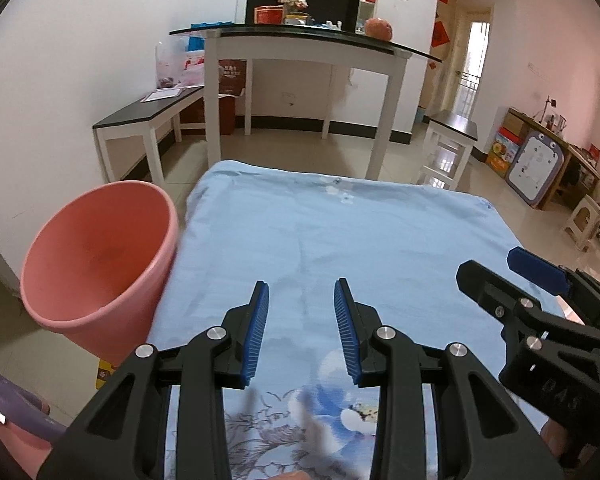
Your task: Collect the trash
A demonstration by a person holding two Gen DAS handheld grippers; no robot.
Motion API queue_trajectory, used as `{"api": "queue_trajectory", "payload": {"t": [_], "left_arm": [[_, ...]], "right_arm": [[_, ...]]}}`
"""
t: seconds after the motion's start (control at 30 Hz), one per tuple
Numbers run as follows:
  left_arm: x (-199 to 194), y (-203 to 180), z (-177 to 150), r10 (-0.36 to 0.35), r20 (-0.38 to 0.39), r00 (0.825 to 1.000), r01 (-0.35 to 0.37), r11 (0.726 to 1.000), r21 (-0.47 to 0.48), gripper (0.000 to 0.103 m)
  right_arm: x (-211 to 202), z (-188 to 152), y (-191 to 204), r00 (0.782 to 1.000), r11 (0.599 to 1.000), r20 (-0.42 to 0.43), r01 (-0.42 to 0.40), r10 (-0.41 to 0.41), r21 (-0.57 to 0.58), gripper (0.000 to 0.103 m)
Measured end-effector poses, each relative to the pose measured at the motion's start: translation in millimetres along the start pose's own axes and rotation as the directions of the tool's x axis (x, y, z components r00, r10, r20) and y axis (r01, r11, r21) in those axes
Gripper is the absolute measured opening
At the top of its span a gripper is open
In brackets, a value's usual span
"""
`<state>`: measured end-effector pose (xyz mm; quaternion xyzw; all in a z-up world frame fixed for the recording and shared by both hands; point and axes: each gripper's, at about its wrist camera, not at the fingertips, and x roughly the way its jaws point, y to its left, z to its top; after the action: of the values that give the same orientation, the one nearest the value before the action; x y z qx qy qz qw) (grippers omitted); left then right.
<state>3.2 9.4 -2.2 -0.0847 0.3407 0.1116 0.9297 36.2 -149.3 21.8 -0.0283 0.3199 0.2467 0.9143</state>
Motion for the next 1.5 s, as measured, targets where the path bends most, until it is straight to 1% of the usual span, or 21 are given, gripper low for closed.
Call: {"api": "queue_trajectory", "payload": {"t": [0.37, 0.57, 1.1, 1.5], "left_arm": [[9, -24, -6, -0.056, -0.026, 0.998, 0.057, 0.997, 0.058, 0.034], [8, -35, -10, -0.077, -0.031, 0.997, 0.079, 0.994, 0.080, 0.034], [3, -41, -11, -0.110, -0.027, 0.994, 0.112, 0.988, 0.105, 0.034], [-5, -47, -13, -0.124, -0.014, 0.992, 0.125, 0.984, 0.124, 0.034]], "right_arm": [[-2, -6, -20, 0.998, 0.997, -0.009, 0.065, -0.064, 0.047, 0.067], [-4, -8, -26, 0.997, 0.995, -0.007, 0.082, -0.082, 0.059, 0.067], [-16, -13, -35, 0.993, 0.990, 0.003, 0.121, -0.121, 0.077, 0.067], [-29, -16, -39, 0.991, 0.988, 0.020, 0.130, -0.133, 0.088, 0.067]]}}
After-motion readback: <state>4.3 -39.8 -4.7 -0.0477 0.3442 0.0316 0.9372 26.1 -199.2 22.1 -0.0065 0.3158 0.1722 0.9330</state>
